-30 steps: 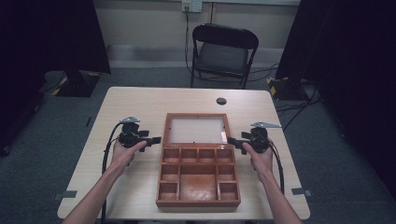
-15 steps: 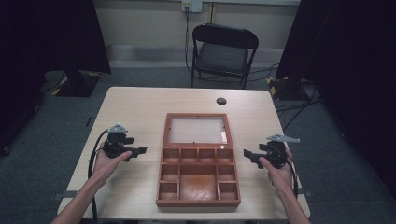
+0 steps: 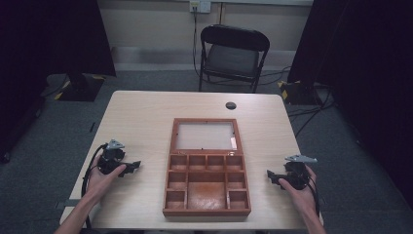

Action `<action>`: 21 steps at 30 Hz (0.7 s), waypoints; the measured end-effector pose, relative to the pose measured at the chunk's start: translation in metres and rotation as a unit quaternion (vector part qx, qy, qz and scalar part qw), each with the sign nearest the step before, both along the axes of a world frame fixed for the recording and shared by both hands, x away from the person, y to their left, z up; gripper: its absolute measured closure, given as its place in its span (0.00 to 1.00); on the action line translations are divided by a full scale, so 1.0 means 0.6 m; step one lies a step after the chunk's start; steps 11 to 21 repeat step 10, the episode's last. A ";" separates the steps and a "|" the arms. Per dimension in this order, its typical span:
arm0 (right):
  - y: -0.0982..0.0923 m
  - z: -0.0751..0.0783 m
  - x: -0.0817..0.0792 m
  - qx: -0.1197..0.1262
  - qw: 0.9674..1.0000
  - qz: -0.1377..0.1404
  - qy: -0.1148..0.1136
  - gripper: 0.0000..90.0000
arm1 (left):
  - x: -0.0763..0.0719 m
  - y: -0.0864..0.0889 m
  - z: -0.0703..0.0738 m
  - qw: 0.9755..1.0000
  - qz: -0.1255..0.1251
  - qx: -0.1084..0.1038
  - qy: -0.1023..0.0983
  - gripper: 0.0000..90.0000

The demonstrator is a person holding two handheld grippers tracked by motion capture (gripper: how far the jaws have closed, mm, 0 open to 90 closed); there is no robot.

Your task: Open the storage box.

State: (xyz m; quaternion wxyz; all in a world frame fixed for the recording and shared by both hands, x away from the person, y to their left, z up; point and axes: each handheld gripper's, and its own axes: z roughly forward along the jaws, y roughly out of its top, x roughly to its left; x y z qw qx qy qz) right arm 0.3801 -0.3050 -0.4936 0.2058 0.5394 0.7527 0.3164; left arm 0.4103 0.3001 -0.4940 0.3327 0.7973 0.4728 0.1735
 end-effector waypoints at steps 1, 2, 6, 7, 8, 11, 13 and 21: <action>0.001 -0.002 0.000 -0.010 1.000 0.000 -0.004 0.15 | -0.002 -0.004 0.000 1.000 -0.003 0.015 -0.002 0.20; 0.003 -0.005 -0.002 -0.016 1.000 -0.001 -0.013 0.14 | -0.003 -0.007 -0.002 1.000 -0.002 0.020 -0.007 0.19; 0.002 -0.010 -0.007 -0.011 0.999 -0.006 -0.030 0.14 | -0.005 -0.009 -0.014 0.999 0.013 0.000 -0.035 0.14; 0.002 -0.010 -0.008 -0.011 0.999 -0.006 -0.030 0.14 | -0.006 -0.009 -0.014 0.999 0.014 0.000 -0.035 0.14; 0.002 -0.010 -0.007 -0.011 0.999 -0.007 -0.030 0.14 | -0.006 -0.010 -0.014 0.999 0.017 0.000 -0.035 0.14; 0.002 -0.010 -0.008 -0.011 0.999 -0.007 -0.030 0.14 | -0.006 -0.011 -0.014 0.999 0.019 0.000 -0.036 0.14; 0.002 -0.010 -0.008 -0.011 0.999 -0.007 -0.030 0.14 | -0.006 -0.011 -0.014 0.999 0.019 0.000 -0.036 0.14; 0.002 -0.010 -0.008 -0.011 0.999 -0.007 -0.030 0.14 | -0.006 -0.011 -0.014 0.999 0.019 0.000 -0.036 0.14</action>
